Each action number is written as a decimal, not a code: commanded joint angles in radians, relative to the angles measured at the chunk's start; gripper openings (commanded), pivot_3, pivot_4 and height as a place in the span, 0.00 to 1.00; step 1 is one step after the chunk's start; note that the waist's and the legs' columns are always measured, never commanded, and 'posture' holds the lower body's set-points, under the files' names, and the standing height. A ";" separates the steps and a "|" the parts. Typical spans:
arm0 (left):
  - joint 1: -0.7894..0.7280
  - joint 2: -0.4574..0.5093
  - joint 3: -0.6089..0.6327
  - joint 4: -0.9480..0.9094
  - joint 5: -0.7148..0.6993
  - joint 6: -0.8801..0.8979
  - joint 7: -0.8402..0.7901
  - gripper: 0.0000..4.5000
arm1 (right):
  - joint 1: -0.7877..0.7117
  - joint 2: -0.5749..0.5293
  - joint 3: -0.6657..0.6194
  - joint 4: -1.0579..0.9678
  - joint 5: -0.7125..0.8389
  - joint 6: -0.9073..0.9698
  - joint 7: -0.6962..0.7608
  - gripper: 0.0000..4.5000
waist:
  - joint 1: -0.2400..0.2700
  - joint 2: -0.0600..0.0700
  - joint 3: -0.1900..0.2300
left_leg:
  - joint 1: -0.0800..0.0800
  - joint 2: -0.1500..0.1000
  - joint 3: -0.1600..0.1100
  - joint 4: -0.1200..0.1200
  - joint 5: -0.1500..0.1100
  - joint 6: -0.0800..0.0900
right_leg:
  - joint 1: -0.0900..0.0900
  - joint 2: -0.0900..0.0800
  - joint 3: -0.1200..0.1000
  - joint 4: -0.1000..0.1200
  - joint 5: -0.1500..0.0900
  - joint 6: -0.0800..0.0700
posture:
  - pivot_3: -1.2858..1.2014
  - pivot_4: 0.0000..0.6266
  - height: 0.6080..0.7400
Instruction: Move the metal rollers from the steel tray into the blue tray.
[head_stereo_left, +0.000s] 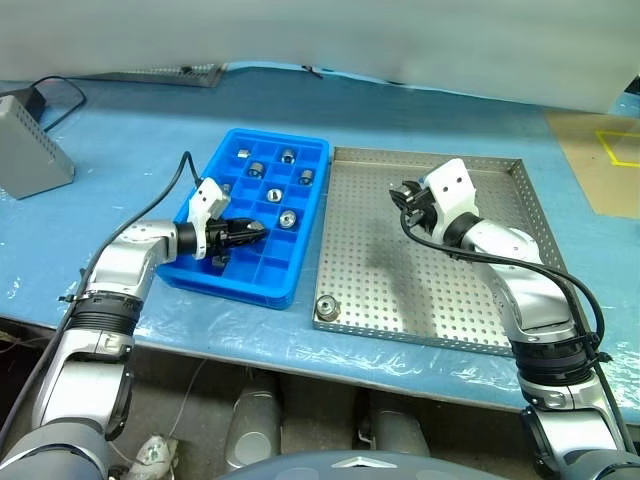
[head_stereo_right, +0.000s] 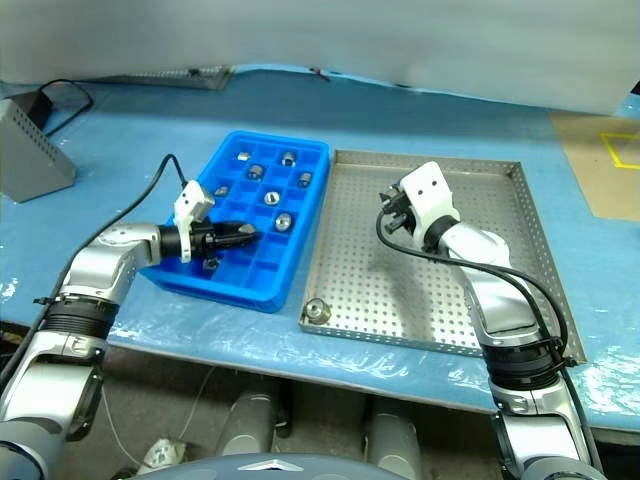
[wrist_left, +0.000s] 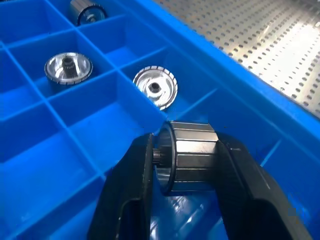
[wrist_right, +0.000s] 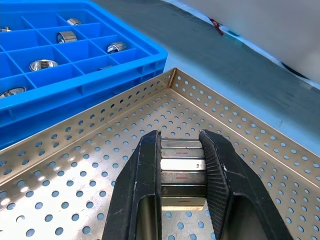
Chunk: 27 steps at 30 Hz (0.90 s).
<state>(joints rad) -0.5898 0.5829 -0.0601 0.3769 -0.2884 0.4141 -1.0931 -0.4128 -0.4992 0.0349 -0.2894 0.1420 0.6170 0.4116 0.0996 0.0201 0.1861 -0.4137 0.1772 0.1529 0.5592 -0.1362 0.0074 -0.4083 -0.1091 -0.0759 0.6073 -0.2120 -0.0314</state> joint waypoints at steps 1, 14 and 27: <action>-0.004 0.009 -0.015 0.025 0.029 -0.051 -0.023 0.46 | -0.003 -0.003 -0.008 -0.045 -0.010 -0.014 0.000 0.16 | 0.001 0.000 0.000 | 0.000 0.000 0.000 0.000 0.000 0.000 | 0.000 0.000 0.000 0.000 0.000 0.000 | 0.55 0.24 1.00; -0.145 0.008 0.076 0.040 -0.044 -0.059 -0.035 0.64 | -0.020 -0.022 -0.038 -0.104 0.082 0.052 0.081 0.16 | 0.002 -0.001 0.001 | 0.010 0.001 0.001 -0.013 0.006 -0.009 | 0.002 0.001 0.001 0.001 -0.001 0.002 | 0.55 0.24 1.00; -0.058 0.074 0.054 -0.202 -0.053 -0.075 -0.110 0.64 | -0.157 -0.010 0.081 -0.130 0.307 0.219 0.305 0.16 | 0.001 -0.003 0.002 | 0.008 0.005 0.002 -0.014 0.007 -0.009 | -0.001 0.003 -0.002 0.000 -0.001 -0.010 | 0.58 0.24 1.00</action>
<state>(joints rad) -0.6578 0.6296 -0.0337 0.2418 -0.3279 0.3479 -1.1994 -0.5360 -0.5269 0.1009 -0.4179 0.4209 0.8324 0.6992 0.1008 0.0171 0.1877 -0.4060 0.1826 0.1549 0.5446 -0.1289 -0.0020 -0.4093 -0.1055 -0.0778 0.6080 -0.2136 -0.0420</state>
